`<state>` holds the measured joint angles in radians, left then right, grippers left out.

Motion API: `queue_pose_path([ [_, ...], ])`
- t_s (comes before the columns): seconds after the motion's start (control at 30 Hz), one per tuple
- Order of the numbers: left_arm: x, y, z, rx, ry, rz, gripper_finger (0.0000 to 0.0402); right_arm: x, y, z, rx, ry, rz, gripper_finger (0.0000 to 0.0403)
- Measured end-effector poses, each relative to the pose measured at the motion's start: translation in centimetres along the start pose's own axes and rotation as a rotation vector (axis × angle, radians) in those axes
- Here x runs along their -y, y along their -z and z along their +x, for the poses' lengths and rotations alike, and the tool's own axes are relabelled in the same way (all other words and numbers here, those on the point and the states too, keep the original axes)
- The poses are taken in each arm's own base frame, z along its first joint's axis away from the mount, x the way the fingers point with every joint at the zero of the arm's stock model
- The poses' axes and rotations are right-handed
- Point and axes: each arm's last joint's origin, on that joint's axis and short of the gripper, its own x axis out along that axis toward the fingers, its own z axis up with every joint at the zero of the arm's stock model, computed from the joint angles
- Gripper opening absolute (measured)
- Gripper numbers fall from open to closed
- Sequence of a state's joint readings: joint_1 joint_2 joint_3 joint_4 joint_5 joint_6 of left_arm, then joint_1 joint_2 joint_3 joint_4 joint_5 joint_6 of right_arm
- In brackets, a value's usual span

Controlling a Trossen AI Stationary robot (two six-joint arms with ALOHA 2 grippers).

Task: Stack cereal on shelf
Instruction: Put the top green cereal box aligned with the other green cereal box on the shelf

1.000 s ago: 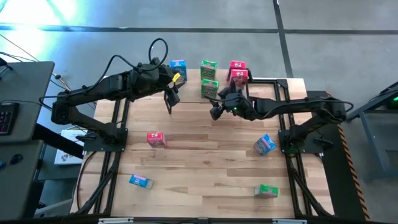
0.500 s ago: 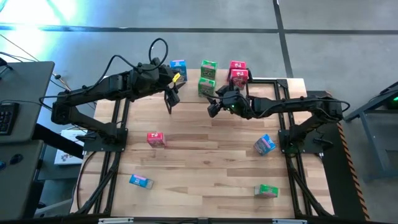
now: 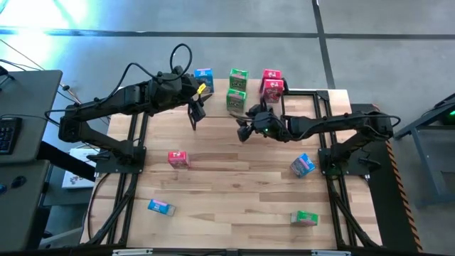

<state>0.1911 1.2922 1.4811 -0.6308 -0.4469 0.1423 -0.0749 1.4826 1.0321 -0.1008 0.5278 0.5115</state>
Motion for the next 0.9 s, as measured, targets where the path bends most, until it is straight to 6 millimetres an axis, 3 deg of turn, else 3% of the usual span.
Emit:
queue_pose_path([
  [0.37,0.0,0.0,0.0,0.000,0.000,0.000,0.0232,-1.4,0.2,-0.3,0.003,-0.128,0.016,0.0245],
  [0.9,0.0,0.0,0.0,0.000,0.000,0.000,0.0232,-1.2,0.9,4.1,0.071,-0.119,0.053,0.0245],
])
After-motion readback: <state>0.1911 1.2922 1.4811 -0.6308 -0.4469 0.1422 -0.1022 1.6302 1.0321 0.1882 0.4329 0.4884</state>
